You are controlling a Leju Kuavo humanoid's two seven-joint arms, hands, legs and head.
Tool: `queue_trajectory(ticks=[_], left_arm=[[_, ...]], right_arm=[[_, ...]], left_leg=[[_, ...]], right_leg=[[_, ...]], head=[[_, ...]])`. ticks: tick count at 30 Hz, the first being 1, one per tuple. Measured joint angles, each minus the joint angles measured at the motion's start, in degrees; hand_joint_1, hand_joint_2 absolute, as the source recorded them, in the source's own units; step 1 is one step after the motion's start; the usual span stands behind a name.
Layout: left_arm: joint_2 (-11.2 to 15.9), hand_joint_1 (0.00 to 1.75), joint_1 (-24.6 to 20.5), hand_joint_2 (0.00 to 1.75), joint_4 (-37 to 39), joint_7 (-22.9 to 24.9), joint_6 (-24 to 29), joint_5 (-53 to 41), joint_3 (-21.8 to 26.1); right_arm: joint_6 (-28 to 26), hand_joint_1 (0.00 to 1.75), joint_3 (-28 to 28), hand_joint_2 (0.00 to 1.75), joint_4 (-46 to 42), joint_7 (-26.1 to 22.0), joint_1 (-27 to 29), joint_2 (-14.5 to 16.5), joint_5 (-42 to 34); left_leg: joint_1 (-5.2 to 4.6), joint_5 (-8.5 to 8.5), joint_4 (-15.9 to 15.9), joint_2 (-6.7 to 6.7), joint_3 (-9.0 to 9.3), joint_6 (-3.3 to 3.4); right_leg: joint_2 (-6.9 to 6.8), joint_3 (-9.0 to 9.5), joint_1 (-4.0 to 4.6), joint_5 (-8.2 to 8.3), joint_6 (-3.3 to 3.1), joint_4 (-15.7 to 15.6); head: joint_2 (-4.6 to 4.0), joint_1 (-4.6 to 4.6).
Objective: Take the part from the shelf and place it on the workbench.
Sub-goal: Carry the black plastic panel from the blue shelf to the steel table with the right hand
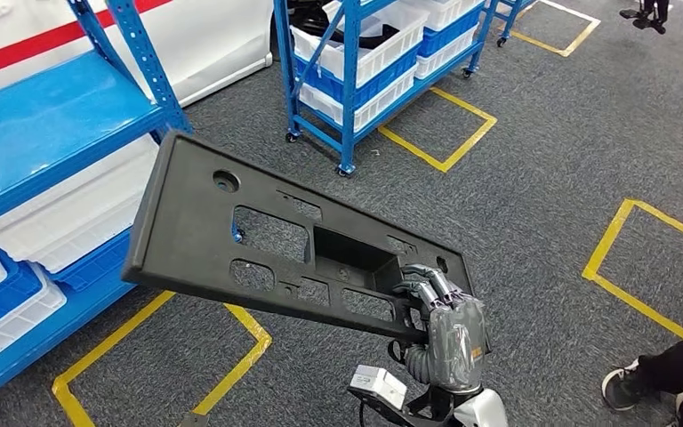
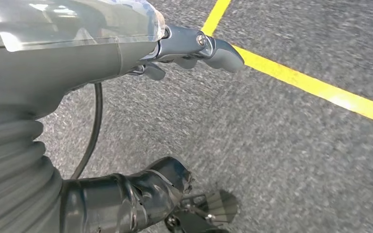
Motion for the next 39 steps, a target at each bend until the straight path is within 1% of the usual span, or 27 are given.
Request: queue_trajectory(ticks=[1,3,4,5,6,7,8,9,10,12,14,16,18,19,20,21,22,24,26,27,29,31,33,35,36,37,39], left_arm=[[-0.01,0.00,-0.01,1.75,0.00,0.00,0.02,0.04,0.01],[-0.01,0.00,0.09,1.75,0.00,0.02,0.04,0.10,0.01],[-0.01,0.00,0.19,1.75,0.00,0.03,0.04,0.12,0.01],[-0.01,0.00,0.29,1.75,0.00,0.05,0.04,0.12,0.01],[-0.01,0.00,0.36,1.75,0.00,0.07,0.04,0.12,0.01],[-0.01,0.00,0.39,1.75,0.00,0.07,0.04,0.12,0.01],[-0.01,0.00,0.39,1.75,0.00,0.07,0.04,0.12,0.01],[0.02,0.00,0.42,1.75,0.00,0.07,0.05,0.12,0.01],[0.04,0.00,0.42,1.75,0.00,0.06,0.07,0.12,0.01],[0.07,0.00,0.30,1.75,0.00,0.06,0.12,0.12,0.00],[0.01,0.00,0.15,1.75,-0.01,0.06,0.15,0.12,0.01],[-0.04,0.00,0.18,1.75,-0.02,0.05,0.18,0.12,0.02],[-0.03,0.00,0.26,1.75,-0.02,0.05,0.19,0.12,0.03],[-0.02,0.00,0.32,1.75,-0.02,0.06,0.19,0.12,0.03],[-0.01,0.00,0.36,1.75,-0.02,0.06,0.19,0.12,0.03],[0.00,0.00,0.37,1.75,-0.02,0.07,0.19,0.12,0.03],[0.01,0.00,0.35,1.75,-0.02,0.07,0.19,0.12,0.03],[0.00,0.00,0.32,1.75,-0.02,0.07,0.19,0.12,0.03],[-0.01,0.00,0.30,1.75,-0.02,0.07,0.19,0.12,0.03],[-0.01,0.00,0.29,1.75,-0.02,0.07,0.19,0.12,0.03],[-0.06,0.00,0.24,1.75,-0.02,0.07,0.19,0.12,0.04],[-0.08,0.00,0.19,1.75,-0.02,0.08,0.20,0.12,0.05],[-0.07,0.00,0.26,1.75,-0.02,0.09,0.21,0.12,0.04],[-0.06,0.00,0.44,1.75,-0.02,0.13,0.21,0.12,0.04],[-0.06,0.00,0.53,1.75,-0.02,0.15,0.21,0.12,0.04],[-0.04,0.00,0.59,1.75,-0.02,0.17,0.21,0.12,0.05],[-0.02,0.00,0.60,1.75,-0.02,0.18,0.21,0.12,0.05]], right_arm=[[-0.05,1.75,-0.19,1.75,-0.13,-0.15,0.18,0.13,-0.07],[-0.16,1.75,-0.43,1.75,-0.24,-0.37,0.42,0.43,-0.24],[-0.19,1.75,-0.50,1.75,-0.24,-0.40,0.57,0.55,-0.31],[-0.21,1.75,-0.55,1.75,-0.24,-0.41,0.75,0.60,-0.35],[-0.22,1.75,-0.60,1.75,-0.24,-0.42,0.91,0.62,-0.38],[-0.23,1.75,-0.63,1.75,-0.25,-0.42,1.00,0.66,-0.40],[-0.23,1.75,-0.64,1.75,-0.26,-0.42,1.04,0.70,-0.42],[-0.26,1.75,-0.66,1.75,-0.30,-0.42,1.05,0.75,-0.42],[-0.28,1.75,-0.67,1.75,-0.36,-0.43,1.06,0.78,-0.43],[-0.39,1.75,-0.71,1.75,-0.49,-0.43,1.19,0.84,-0.44],[-0.48,1.75,-0.81,1.75,-0.62,-0.44,1.46,0.86,-0.45],[-0.50,1.75,-0.99,1.75,-0.72,-0.45,1.57,0.86,-0.46],[-0.50,1.75,-1.14,1.75,-0.77,-0.46,1.54,0.86,-0.46],[-0.50,1.75,-1.18,1.75,-0.78,-0.46,1.57,0.86,-0.46],[-0.50,1.75,-1.22,1.75,-0.78,-0.45,1.64,0.86,-0.46],[-0.50,1.75,-1.26,1.75,-0.77,-0.45,1.69,0.86,-0.46],[-0.50,1.75,-1.30,1.75,-0.77,-0.45,1.72,0.86,-0.46],[-0.51,1.75,-1.43,1.75,-0.80,-0.45,1.73,0.86,-0.46],[-0.55,1.75,-1.57,1.75,-0.85,-0.46,1.74,0.87,-0.49],[-0.56,1.75,-1.64,1.75,-0.88,-0.48,1.79,0.87,-0.50],[-0.61,1.75,-1.78,1.75,-0.95,-0.51,2.06,0.88,-0.52],[-0.69,1.75,-1.95,1.75,-1.08,-0.58,2.36,0.92,-0.56],[-0.76,1.75,-2.05,1.75,-1.16,-0.63,2.49,1.09,-0.63],[-0.76,1.75,-2.07,1.75,-1.16,-0.64,2.65,1.22,-0.67],[-0.76,1.75,-2.08,1.75,-1.16,-0.63,2.77,1.23,-0.67],[-0.77,1.75,-2.08,1.75,-1.16,-0.63,2.88,1.23,-0.67],[-0.78,1.75,-2.09,1.75,-1.16,-0.63,3.02,1.23,-0.68]], left_leg=[[0.06,-1.41,2.07,-1.06,-0.85,-0.17],[0.15,-5.12,9.24,-3.26,-4.22,-0.28],[0.16,-6.40,12.80,-3.67,-6.00,-0.33],[0.16,-6.65,14.86,-3.83,-7.14,-0.35],[0.16,-5.66,14.74,-3.90,-7.28,-0.31],[0.16,-3.65,12.36,-4.08,-6.35,-0.22],[0.19,-1.26,8.51,-4.73,-4.74,-0.07],[0.26,0.51,4.78,-6.08,-3.14,0.10],[0.32,1.43,1.91,-7.30,-1.87,0.22],[0.23,1.40,-0.05,-8.69,-1.01,0.42],[0.30,1.56,-0.60,-7.59,-0.74,0.86],[0.54,1.85,-1.26,-6.10,-0.38,1.63],[0.41,1.82,-1.49,-4.57,-0.19,2.14],[0.32,1.73,-1.46,-3.77,-0.18,2.20],[0.28,1.60,-1.44,-2.97,-0.12,2.21],[0.26,1.45,-1.41,-2.18,-0.01,2.16],[0.25,1.26,-1.39,-1.46,0.19,2.08],[0.23,0.77,-1.40,-0.26,0.84,1.78],[-0.01,0.34,-1.34,0.71,1.32,1.29],[-0.14,0.21,-1.37,1.21,1.44,1.02],[-0.21,-0.11,-1.46,2.16,1.64,0.46],[-0.04,-1.69,0.29,0.51,1.11,0.01],[0.08,-5.08,6.62,-2.61,-1.71,-0.15],[0.09,-7.50,13.91,-3.78,-5.55,-0.23],[0.09,-7.19,15.30,-3.89,-6.60,-0.24],[0.11,-5.68,14.34,-3.97,-6.58,-0.22],[0.26,-1.10,7.35,-5.21,-4.06,-0.04]], right_leg=[[0.52,0.24,-0.19,0.14,-0.39,-0.30],[1.65,0.29,-0.21,0.15,-0.88,-0.39],[2.33,0.28,-0.15,0.10,-0.96,-0.33],[3.05,0.29,-0.10,0.06,-1.01,-0.24],[3.84,0.33,-0.08,0.03,-1.01,-0.13],[4.65,0.39,-0.08,-0.04,-0.96,0.00],[5.43,0.46,-0.11,-0.14,-0.85,0.17],[6.13,0.41,-0.08,-0.27,-0.65,0.43],[6.75,0.22,-0.13,-0.35,-0.41,0.69],[7.87,-0.34,-0.36,-0.24,0.22,0.92],[8.45,-0.66,-0.43,-0.10,0.88,0.92],[5.87,-1.84,-0.15,-1.59,1.42,3.31],[2.54,-5.05,-0.27,-4.87,1.84,9.72],[1.92,-6.92,-0.45,-6.25,2.04,13.32],[1.63,-8.23,-0.64,-6.79,2.20,15.74],[1.44,-8.57,-0.78,-6.28,2.31,16.26],[1.18,-7.65,-0.87,-4.74,2.33,14.46],[-0.57,-3.52,-0.74,-1.09,2.09,6.85],[-2.62,-0.78,-0.07,0.20,1.49,1.53],[-3.02,-0.56,0.27,-0.05,1.20,0.84],[-1.87,-0.67,0.33,0.08,0.54,0.49],[-0.60,-0.41,0.02,0.36,-0.29,-0.14],[0.65,-0.20,-0.14,0.51,-0.93,-0.42],[2.19,-0.19,-0.09,0.48,-1.16,-0.31],[3.05,-0.17,-0.07,0.45,-1.17,-0.22],[3.93,-0.13,-0.09,0.41,-1.14,-0.10],[5.60,-0.09,-0.22,0.21,-0.87,0.31]], head=[[-0.01,0.00],[-0.01,-0.01],[-0.01,0.00],[0.00,0.00],[0.00,0.01],[0.00,0.01],[-0.01,0.01],[-0.01,0.01],[-0.01,0.01],[-0.01,0.02],[0.00,0.02],[0.00,0.18],[-0.01,0.34],[-0.01,0.33],[-0.01,0.33],[-0.01,0.33],[-0.01,0.32],[-0.01,0.33],[-0.01,0.32],[-0.01,0.31],[-0.01,0.31],[-0.01,0.31],[-0.01,0.29],[0.00,0.28],[0.00,0.29],[0.00,0.29],[-0.01,0.30]])
